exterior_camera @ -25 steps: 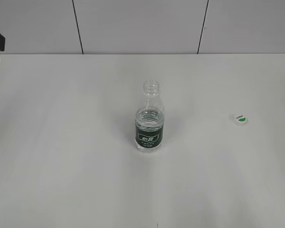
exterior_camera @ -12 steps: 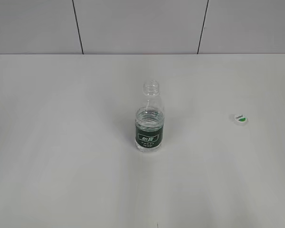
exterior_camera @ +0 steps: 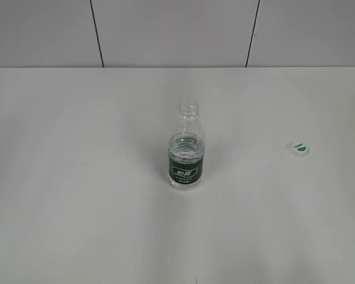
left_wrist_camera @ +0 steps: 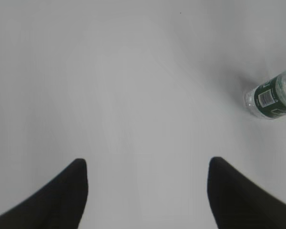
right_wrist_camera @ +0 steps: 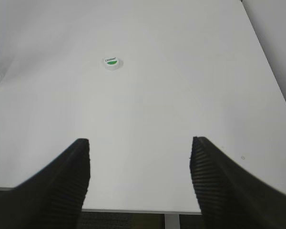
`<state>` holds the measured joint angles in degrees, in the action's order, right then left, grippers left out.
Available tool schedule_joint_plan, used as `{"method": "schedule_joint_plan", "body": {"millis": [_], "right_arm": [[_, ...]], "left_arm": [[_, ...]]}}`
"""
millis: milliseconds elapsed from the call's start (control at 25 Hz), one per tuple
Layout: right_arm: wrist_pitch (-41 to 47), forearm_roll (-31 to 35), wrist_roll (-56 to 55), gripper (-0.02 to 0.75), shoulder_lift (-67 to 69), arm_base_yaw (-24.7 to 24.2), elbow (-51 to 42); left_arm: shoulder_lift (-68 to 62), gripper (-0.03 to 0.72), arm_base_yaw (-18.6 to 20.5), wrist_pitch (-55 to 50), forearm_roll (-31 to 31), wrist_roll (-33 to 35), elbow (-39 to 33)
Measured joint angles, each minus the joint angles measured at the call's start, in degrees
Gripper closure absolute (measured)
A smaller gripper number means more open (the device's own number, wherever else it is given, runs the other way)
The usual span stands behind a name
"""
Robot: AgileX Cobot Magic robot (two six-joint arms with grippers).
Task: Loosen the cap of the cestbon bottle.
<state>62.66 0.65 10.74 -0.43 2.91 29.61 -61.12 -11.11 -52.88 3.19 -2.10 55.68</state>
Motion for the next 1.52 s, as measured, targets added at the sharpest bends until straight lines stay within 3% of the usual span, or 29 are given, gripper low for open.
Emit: {"method": "schedule_joint_plan", "body": {"millis": [440, 680, 1080, 1520], "right_arm": [[0.00, 0.00, 0.00, 0.234, 0.00, 0.00, 0.00], [0.00, -0.04, 0.00, 0.234, 0.00, 0.00, 0.00], [0.00, -0.04, 0.00, 0.234, 0.00, 0.00, 0.00], [0.00, -0.04, 0.00, 0.234, 0.00, 0.00, 0.00]], "left_arm": [[14.12, 0.208, 5.11, 1.64, 0.20, 3.63, -10.96], [25.91, 0.208, 5.42, 2.26, 0.51, 3.69, -16.04], [39.53, 0.208, 5.42, -6.40, 2.72, 3.74, -19.12], [42.98, 0.208, 5.42, -8.34, 2.22, 3.74, -19.47]]}}
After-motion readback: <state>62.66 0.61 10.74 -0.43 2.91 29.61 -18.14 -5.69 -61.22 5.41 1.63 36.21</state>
